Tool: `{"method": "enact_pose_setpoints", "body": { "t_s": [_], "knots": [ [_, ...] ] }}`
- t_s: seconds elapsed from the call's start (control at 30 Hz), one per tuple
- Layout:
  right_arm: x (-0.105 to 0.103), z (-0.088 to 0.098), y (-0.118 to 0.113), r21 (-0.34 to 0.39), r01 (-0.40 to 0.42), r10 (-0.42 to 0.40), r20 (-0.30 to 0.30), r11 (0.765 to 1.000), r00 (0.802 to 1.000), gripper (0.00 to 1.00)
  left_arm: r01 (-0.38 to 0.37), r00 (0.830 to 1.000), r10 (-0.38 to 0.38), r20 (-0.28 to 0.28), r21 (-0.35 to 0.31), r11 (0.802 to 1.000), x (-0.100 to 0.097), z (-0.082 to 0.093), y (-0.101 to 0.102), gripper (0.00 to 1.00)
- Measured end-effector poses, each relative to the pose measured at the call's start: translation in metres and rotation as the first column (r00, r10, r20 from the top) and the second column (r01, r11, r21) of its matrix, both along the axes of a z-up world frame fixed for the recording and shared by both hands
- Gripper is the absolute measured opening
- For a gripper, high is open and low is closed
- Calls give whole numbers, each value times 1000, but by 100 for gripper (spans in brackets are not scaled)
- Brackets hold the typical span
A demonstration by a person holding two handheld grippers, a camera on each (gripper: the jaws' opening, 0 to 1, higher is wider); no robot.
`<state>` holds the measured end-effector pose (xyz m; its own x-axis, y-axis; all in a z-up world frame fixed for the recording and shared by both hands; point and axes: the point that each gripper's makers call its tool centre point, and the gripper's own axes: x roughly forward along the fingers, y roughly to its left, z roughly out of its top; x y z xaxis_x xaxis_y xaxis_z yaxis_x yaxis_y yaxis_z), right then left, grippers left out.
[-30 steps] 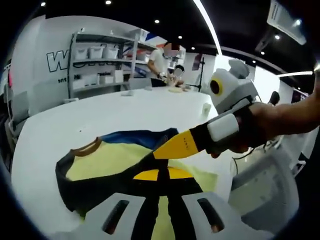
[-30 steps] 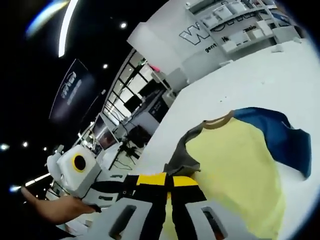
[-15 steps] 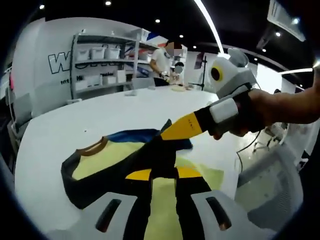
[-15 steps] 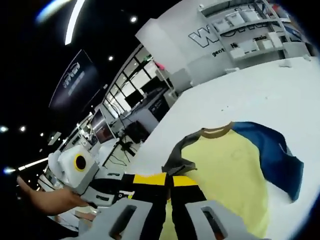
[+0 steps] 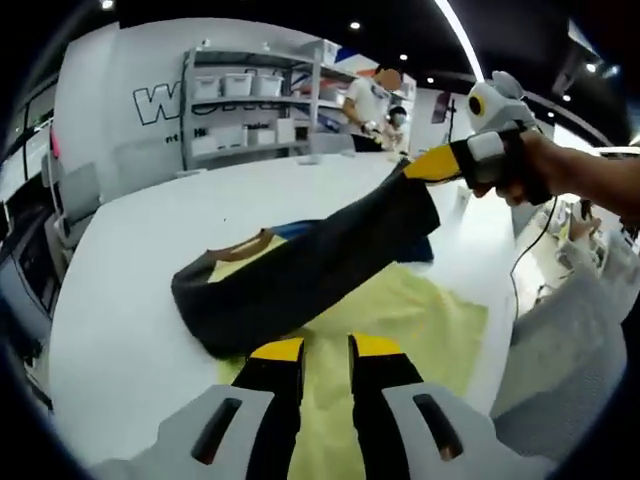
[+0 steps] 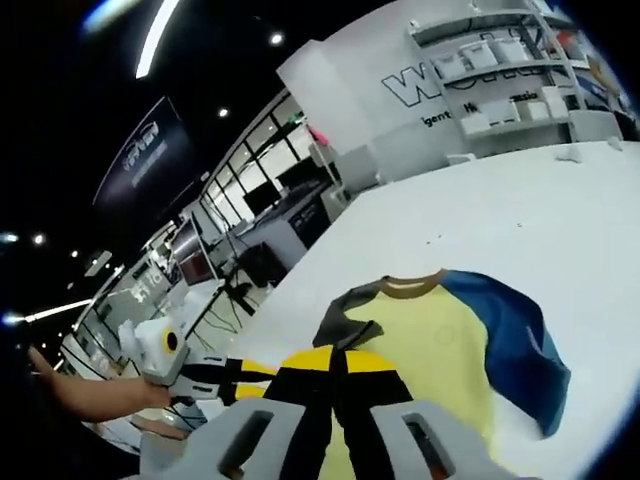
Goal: Fold the garment on the visible template until the final outline fits inside the template.
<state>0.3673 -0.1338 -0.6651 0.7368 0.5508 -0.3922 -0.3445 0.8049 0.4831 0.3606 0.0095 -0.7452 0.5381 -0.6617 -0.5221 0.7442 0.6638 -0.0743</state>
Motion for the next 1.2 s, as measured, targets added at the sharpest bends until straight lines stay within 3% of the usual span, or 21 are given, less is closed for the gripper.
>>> {"method": "enact_pose_setpoints", "body": {
  "t_s": [0.23, 0.57, 0.9, 1.2],
  "knots": [
    [6, 3, -13, -48, 4, -3, 19, 999, 1000, 0, -38, 999, 38, -12, 41, 998, 12, -14, 16, 21],
    [27, 0, -45, -125, 37, -34, 31, 991, 999, 0, -51, 999, 51, -5, 42, 998, 18, -13, 19, 20],
    [43, -38, -68, -229, 22, -28, -21, 973, 999, 0, -64, 998, 64, -1, 51, 997, 19, -13, 28, 19],
    [51, -67, -66, -279, -23, 5, -64, 960, 998, 0, -91, 996, 91, 4, 67, 994, 21, -14, 40, 19]
  ]
}}
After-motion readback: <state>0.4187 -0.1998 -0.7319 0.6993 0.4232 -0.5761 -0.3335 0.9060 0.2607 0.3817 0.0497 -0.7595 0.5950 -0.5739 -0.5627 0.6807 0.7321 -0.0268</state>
